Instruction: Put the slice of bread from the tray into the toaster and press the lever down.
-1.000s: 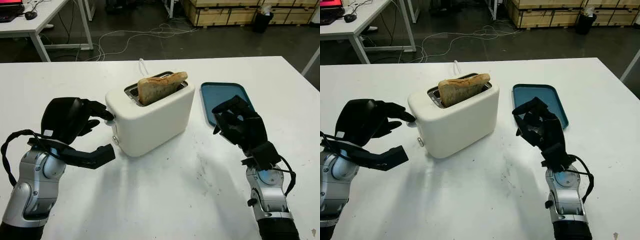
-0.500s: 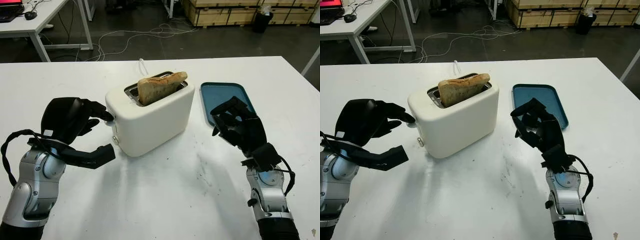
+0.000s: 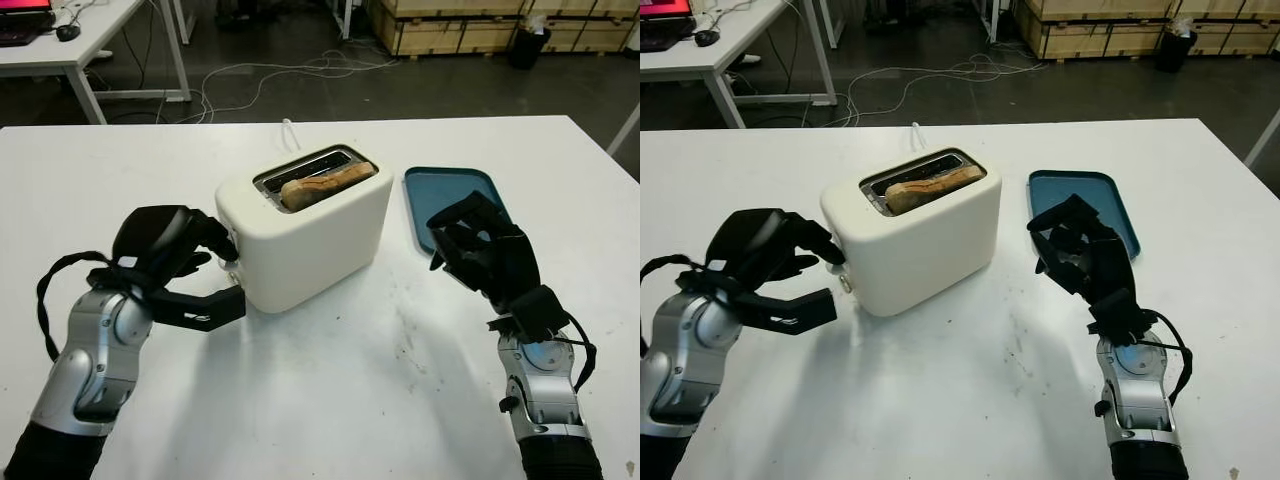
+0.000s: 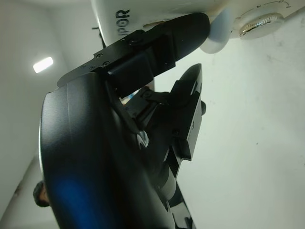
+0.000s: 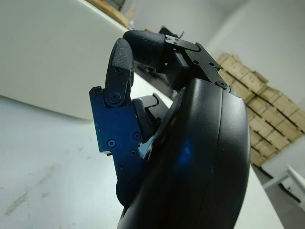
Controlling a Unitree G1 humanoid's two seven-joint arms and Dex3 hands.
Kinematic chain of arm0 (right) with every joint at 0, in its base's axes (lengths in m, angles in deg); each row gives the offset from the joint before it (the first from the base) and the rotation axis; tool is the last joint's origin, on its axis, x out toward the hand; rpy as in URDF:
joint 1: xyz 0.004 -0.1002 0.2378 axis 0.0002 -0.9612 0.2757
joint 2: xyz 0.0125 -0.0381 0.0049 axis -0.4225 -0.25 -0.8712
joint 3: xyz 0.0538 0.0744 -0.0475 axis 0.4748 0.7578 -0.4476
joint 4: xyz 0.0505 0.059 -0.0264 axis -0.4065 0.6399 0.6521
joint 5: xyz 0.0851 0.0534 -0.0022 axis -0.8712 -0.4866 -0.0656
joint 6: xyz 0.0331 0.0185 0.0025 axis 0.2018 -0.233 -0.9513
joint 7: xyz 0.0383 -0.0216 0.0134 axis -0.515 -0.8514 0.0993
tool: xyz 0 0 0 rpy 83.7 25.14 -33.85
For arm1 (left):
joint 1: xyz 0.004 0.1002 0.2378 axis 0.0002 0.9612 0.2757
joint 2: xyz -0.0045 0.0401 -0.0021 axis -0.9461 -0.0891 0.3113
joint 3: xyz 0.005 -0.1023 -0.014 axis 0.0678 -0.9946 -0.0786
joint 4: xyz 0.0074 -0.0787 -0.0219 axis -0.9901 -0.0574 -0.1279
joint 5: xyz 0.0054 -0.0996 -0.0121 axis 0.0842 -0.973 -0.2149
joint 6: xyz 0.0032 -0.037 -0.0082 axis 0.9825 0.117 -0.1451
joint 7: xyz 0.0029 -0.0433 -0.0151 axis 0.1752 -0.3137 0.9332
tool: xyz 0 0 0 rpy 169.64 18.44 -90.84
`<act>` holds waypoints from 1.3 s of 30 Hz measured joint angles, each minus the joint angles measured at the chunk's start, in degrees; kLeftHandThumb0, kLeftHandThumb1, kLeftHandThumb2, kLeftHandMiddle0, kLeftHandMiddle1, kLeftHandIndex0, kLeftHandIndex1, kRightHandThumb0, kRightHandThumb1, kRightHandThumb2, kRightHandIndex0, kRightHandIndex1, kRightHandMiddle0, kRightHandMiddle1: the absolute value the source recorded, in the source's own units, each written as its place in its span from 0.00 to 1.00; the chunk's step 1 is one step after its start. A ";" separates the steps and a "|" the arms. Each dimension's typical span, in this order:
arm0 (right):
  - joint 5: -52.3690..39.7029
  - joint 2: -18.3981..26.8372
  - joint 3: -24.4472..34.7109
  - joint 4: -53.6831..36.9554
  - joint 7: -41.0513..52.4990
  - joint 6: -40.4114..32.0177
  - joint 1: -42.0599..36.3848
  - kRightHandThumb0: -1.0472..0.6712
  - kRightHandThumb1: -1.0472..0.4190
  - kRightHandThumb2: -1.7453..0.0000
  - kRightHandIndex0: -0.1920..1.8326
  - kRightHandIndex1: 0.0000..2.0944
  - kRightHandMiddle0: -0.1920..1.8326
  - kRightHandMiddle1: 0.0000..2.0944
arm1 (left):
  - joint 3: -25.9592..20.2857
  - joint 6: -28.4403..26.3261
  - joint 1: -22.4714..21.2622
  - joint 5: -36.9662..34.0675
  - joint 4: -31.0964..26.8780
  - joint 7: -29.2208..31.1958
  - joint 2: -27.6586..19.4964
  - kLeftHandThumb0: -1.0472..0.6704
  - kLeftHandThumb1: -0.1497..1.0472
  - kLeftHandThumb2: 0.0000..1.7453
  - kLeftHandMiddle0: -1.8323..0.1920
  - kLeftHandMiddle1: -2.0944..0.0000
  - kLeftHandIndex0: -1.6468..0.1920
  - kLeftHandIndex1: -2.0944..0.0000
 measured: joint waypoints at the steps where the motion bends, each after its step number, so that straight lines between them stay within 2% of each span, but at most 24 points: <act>1: 0.00 0.14 0.05 0.00 0.14 0.01 0.00 0.36 0.09 0.78 0.52 0.83 0.36 0.83 | 0.33 0.12 -0.11 0.00 0.71 -0.83 0.05 0.67 0.84 0.00 0.35 0.36 0.21 0.98; 13: -1.09 0.74 1.33 0.02 2.07 0.49 -0.26 0.36 0.09 0.78 0.52 0.83 0.36 0.83 | 1.87 -0.53 0.72 0.07 3.11 -7.81 2.38 0.69 0.88 0.01 0.37 0.36 0.22 0.99; 15: -1.09 0.88 1.62 0.02 2.09 0.49 -0.34 0.36 0.09 0.78 0.53 0.83 0.36 0.83 | 1.87 -1.23 1.18 0.03 3.40 -8.98 3.33 0.68 0.89 0.03 0.40 0.34 0.20 0.98; 17: -1.08 1.15 1.78 -0.05 2.09 0.49 -0.43 0.36 0.09 0.78 0.53 0.83 0.36 0.83 | 1.87 -2.11 1.58 0.01 4.22 -10.47 4.73 0.68 0.89 0.04 0.44 0.28 0.16 0.96; 18: -1.07 1.32 1.85 -0.06 2.09 0.50 -0.52 0.36 0.09 0.78 0.53 0.83 0.36 0.83 | 1.89 -2.59 1.76 -0.05 5.10 -11.36 5.57 0.69 0.89 0.05 0.47 0.28 0.17 0.97; 22: -1.04 1.99 2.07 -0.14 2.10 0.61 -1.42 0.35 0.09 0.79 0.52 0.83 0.36 0.83 | 1.88 -5.60 1.02 -0.48 7.70 -13.39 8.80 0.70 0.89 0.13 0.48 0.37 0.21 0.98; 24: -1.08 2.04 2.12 -0.15 2.10 0.61 -1.92 0.35 0.09 0.79 0.52 0.83 0.36 0.83 | 1.79 -7.28 -0.12 -0.58 8.91 -13.91 10.02 0.71 0.89 0.16 0.48 0.48 0.20 0.98; 27: -1.09 2.05 2.16 -0.16 2.12 0.61 -2.33 0.36 0.09 0.79 0.52 0.83 0.36 0.83 | 1.77 -9.81 -1.77 -1.26 10.66 -13.91 10.17 0.67 0.89 0.18 0.49 0.54 0.23 0.99; 30: -1.10 2.06 2.16 -0.15 2.62 0.61 -2.36 0.36 0.09 0.79 0.52 0.83 0.36 0.83 | 1.83 -11.95 -2.92 -2.47 10.97 -13.08 10.18 0.65 0.89 0.17 0.50 0.55 0.25 1.00; 36: -1.10 2.06 2.12 -0.15 2.65 0.61 -2.36 0.35 0.09 0.79 0.52 0.83 0.36 0.83 | 3.07 -15.71 -4.75 -2.65 9.67 -7.87 8.95 0.66 0.89 0.14 0.45 0.54 0.19 0.97; 39: -1.09 2.06 2.04 -0.16 2.65 0.61 -2.36 0.35 0.09 0.79 0.52 0.83 0.36 0.83 | 4.37 -17.27 -5.11 -2.42 7.28 -5.18 8.18 0.67 0.89 0.13 0.42 0.49 0.16 0.95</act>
